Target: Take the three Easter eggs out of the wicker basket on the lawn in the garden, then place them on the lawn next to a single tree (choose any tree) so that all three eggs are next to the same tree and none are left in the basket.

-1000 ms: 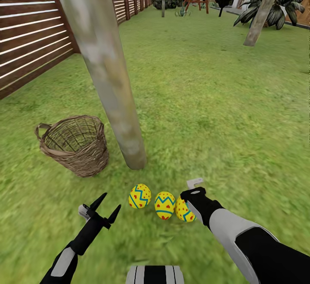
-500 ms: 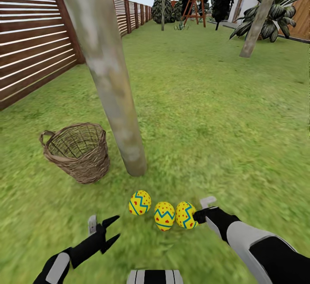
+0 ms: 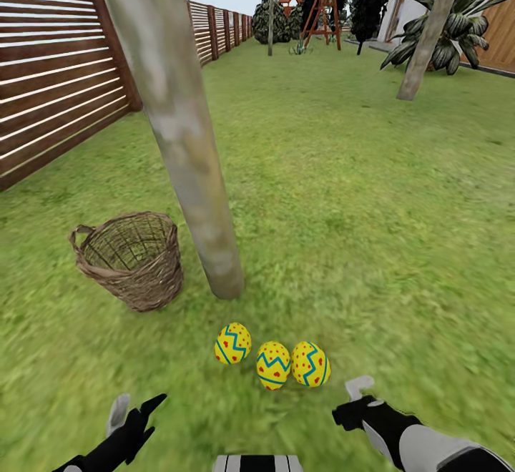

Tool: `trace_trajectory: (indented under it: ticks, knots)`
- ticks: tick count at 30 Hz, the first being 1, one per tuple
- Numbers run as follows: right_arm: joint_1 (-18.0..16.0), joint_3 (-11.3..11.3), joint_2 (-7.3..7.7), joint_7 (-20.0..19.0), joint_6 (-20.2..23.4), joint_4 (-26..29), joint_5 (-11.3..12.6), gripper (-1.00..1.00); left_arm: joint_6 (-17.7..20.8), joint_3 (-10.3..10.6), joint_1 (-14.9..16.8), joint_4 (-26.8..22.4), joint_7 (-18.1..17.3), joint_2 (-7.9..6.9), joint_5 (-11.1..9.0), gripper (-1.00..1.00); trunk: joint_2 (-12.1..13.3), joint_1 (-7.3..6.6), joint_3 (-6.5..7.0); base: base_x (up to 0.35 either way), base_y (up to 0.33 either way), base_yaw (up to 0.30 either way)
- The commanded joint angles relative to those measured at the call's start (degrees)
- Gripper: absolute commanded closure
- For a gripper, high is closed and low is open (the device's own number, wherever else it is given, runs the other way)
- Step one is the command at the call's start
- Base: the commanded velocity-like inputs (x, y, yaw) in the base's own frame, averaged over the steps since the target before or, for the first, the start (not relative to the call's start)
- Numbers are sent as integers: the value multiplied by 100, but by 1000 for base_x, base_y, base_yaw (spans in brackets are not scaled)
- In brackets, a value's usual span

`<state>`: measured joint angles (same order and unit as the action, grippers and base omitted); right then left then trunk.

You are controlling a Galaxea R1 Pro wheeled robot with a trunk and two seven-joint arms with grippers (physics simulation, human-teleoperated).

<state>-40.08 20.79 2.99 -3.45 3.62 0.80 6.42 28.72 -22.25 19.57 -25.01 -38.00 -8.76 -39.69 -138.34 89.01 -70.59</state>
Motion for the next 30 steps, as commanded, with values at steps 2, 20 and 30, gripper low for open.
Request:
trace_trajectory:
  ticks: [2, 20, 30]
  knots:
    - [162, 56, -26, -60, -556, 8, 53, -100, 16, -17, 4, 5, 16, 29, 55, -100, 80, -46, 33, 0, 0, 0]
    - [472, 40, -10, -23, -1530, 6, 84, -100, 0, 332, 6, 17, 119, 129, 129, -100, 802, -441, 434, 0, 0, 0]
    - [500, 40, -9, -23, -1548, 7, 87, -100, -7, 336, 6, 4, 592, 120, 124, -100, 1203, -661, 706, 0, 0, 0]
